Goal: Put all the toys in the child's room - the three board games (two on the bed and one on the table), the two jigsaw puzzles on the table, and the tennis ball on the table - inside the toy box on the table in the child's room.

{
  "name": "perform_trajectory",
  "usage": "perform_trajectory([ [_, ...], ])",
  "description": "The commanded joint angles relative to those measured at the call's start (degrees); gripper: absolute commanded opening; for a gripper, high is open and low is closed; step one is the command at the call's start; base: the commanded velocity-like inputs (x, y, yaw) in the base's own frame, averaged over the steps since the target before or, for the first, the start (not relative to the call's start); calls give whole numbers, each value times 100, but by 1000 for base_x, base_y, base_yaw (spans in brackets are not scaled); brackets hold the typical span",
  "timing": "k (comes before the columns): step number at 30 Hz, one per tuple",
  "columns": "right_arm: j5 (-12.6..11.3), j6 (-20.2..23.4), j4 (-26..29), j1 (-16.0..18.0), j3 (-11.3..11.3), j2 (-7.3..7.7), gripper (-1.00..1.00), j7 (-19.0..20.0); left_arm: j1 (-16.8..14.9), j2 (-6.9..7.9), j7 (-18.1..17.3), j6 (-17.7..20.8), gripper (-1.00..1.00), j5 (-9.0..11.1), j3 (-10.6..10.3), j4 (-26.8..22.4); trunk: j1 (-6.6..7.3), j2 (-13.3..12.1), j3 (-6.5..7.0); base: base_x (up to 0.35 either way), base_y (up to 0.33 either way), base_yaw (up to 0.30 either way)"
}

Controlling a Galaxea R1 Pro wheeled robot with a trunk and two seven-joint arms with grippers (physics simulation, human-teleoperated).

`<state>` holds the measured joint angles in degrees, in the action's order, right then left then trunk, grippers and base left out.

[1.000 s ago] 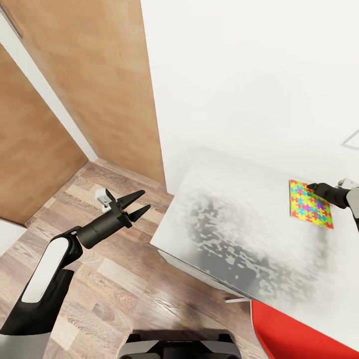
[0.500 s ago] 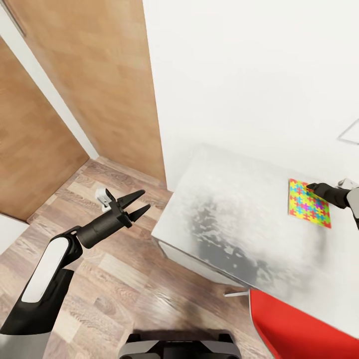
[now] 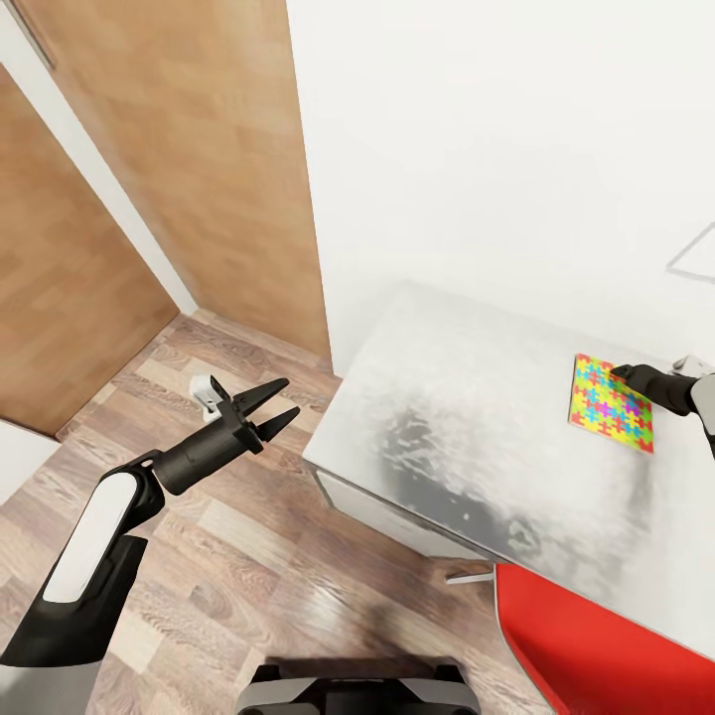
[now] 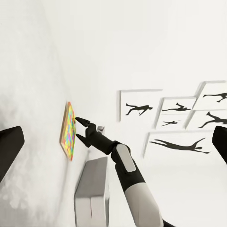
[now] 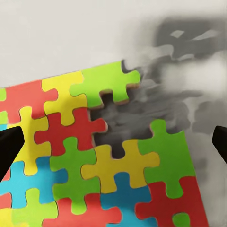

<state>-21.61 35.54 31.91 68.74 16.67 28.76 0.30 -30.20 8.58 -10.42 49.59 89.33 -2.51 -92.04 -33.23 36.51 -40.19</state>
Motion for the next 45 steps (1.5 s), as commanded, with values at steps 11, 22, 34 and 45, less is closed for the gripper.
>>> perform_trajectory([
  [11, 35, 38, -145, -1, 11, -2, 100, -8, -4, 3, -31, 7, 100, -21, -4, 2, -2, 4, -5, -5, 0, 2],
  [22, 36, 46, -141, -1, 11, -2, 100, -11, -4, 3, -31, 7, 100, -21, -4, 2, -2, 4, 9, -1, 0, 142],
  [34, 34, 49, -141, -1, 12, 3, 100, -5, -4, 3, -27, 7, 100, -21, -4, 2, -2, 4, 19, -28, 0, 77],
  [45, 34, 49, -141, -1, 12, 15, 100, -4, -4, 3, -28, 7, 100, -21, -4, 2, -2, 4, 20, -252, 0, 9],
])
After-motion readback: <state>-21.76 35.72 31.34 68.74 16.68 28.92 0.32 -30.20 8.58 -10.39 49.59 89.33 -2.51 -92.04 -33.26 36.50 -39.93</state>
